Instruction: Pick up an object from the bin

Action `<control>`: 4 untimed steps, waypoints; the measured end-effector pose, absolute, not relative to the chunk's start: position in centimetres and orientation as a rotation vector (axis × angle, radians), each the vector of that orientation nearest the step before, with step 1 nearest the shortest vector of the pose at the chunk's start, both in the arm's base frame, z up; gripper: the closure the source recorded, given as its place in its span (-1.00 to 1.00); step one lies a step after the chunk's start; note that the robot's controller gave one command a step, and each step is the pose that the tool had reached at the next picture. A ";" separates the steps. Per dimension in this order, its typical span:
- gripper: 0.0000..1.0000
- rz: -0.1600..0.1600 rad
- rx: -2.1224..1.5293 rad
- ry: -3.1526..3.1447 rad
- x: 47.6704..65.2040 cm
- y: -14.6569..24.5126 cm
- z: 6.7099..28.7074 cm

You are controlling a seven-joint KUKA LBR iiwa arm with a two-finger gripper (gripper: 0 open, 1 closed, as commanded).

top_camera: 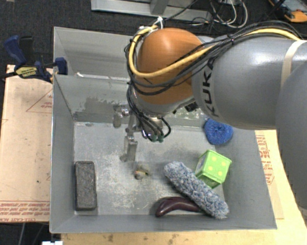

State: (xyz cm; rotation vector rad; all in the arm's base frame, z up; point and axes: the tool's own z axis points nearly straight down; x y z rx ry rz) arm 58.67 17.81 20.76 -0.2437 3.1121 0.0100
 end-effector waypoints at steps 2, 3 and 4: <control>-1.00 0.002 -0.374 3.127 53.2 13.7 11.0; -1.00 0.000 -0.118 3.146 52.9 12.4 16.1; -1.00 0.003 -0.362 3.106 53.1 10.7 18.4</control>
Offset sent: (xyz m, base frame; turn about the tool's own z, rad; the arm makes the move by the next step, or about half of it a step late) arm -0.0461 -0.0677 -0.0804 0.0852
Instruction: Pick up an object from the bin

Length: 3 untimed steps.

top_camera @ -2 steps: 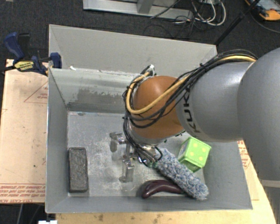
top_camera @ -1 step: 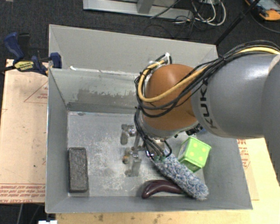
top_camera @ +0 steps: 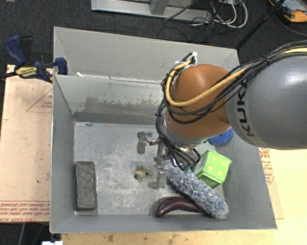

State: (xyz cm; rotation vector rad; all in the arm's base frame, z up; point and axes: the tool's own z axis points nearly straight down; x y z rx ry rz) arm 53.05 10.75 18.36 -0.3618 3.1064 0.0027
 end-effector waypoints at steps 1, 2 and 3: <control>-1.00 0.002 -0.419 3.113 52.2 7.3 15.2; -1.00 0.001 -0.114 3.138 54.1 5.9 14.3; -1.00 0.002 -0.412 3.112 52.1 4.4 12.5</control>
Offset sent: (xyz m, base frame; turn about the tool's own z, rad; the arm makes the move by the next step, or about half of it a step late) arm 0.0406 -0.0569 -0.0508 0.0259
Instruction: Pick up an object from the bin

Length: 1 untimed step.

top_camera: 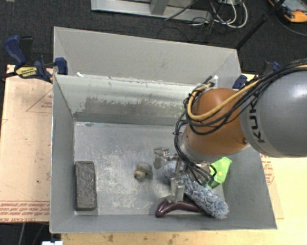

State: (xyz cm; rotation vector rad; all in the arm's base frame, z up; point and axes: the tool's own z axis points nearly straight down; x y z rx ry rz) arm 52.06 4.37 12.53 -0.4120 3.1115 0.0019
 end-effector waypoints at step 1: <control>-1.00 0.002 -0.610 3.084 50.1 2.7 11.9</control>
Offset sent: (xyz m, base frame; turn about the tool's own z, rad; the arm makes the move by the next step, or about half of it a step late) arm -0.0347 -0.0351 -0.0468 -0.0341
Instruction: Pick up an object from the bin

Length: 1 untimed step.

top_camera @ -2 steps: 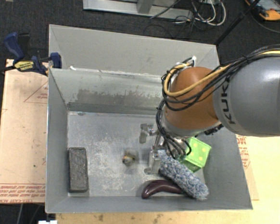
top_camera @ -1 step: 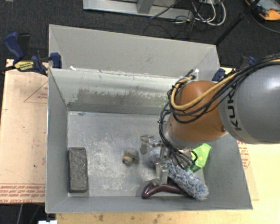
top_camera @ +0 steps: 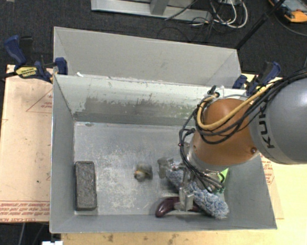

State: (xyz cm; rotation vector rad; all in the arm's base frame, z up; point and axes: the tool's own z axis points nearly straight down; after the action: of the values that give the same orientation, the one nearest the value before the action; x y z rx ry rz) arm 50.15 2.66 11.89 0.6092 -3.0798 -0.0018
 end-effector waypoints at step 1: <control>1.00 -0.003 0.462 -3.106 48.6 0.9 7.8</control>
Offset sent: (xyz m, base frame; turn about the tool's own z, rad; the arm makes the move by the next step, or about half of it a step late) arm 0.0000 0.0000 0.0000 0.0000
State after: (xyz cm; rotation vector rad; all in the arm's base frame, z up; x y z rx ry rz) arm 48.57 0.92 7.77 0.4619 -3.1063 -0.0029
